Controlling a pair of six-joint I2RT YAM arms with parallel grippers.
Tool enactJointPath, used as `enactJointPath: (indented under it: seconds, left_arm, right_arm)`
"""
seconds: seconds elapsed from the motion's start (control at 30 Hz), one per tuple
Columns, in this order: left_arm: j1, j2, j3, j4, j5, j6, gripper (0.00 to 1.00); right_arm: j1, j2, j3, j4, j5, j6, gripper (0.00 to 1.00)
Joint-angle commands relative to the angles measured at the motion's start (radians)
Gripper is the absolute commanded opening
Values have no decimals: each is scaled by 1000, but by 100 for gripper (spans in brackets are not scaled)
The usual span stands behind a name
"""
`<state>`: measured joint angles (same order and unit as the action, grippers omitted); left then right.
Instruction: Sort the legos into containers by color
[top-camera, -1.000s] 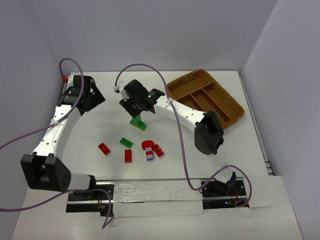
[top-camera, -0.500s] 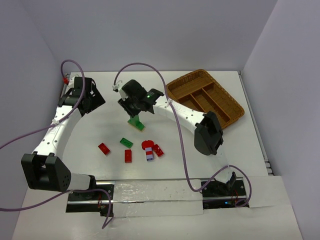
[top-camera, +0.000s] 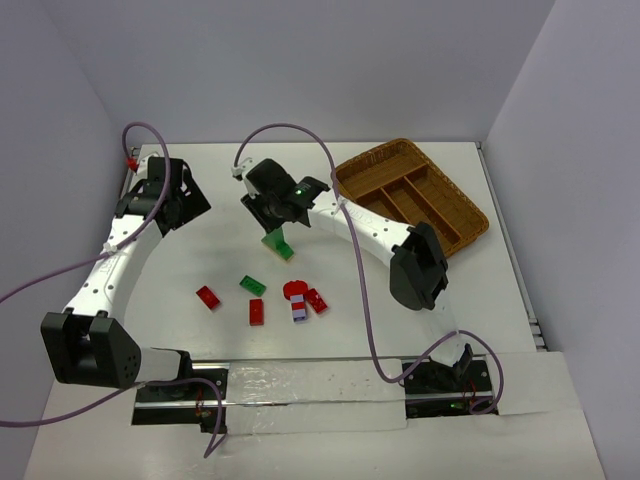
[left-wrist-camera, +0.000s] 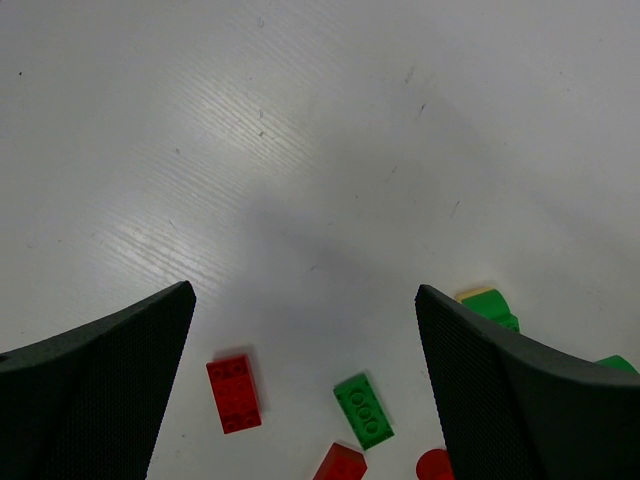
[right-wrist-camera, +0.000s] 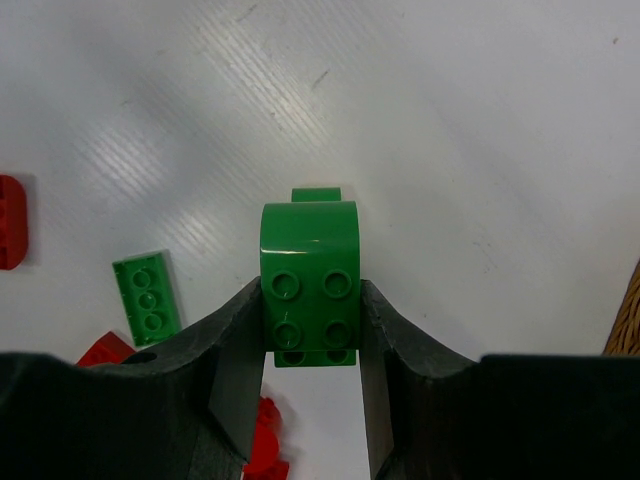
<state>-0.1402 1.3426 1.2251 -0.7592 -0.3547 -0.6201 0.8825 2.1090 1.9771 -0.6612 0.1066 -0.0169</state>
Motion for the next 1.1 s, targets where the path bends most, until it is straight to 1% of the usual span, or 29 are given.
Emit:
enactJointPath:
  seconds: [0.0, 0.07, 0.13, 0.2, 0.3, 0.4, 0.5, 0.57, 0.77, 0.87, 0.97, 1.07]
  left_arm:
    - [10, -18, 28, 12, 19, 10, 99]
    - [10, -17, 31, 14, 20, 11, 99]
    - [10, -16, 33, 14, 20, 12, 99]
    - [8, -14, 33, 12, 19, 14, 99]
    - [10, -17, 28, 17, 22, 13, 99]
    - [10, -16, 27, 17, 23, 11, 99]
    - [10, -16, 24, 16, 22, 10, 99]
    - [10, -17, 22, 15, 20, 13, 99]
    - [10, -17, 24, 11, 10, 17, 99]
    - [10, -16, 24, 11, 11, 16, 100]
    - [10, -14, 24, 12, 14, 16, 99]
    - [10, -13, 24, 11, 13, 17, 99]
  right_arm:
    - [-8, -35, -18, 56, 56, 15, 1]
    - [-7, -25, -20, 58, 51, 15, 3]
    - [-6, -21, -20, 57, 38, 15, 7]
    - [-7, -8, -8, 48, 8, 15, 19]
    - [-8, -3, 4, 40, 6, 15, 28]
    - [-7, 2, 13, 35, 7, 15, 31]
    - [-8, 12, 35, 26, 5, 14, 36]
    - [-8, 19, 44, 22, 7, 15, 43]
    - [-8, 40, 67, 16, -2, 15, 50]
    - [-8, 45, 74, 15, 2, 15, 57]
    - [-8, 49, 72, 14, 4, 15, 58]
    - [-7, 52, 76, 12, 3, 15, 61]
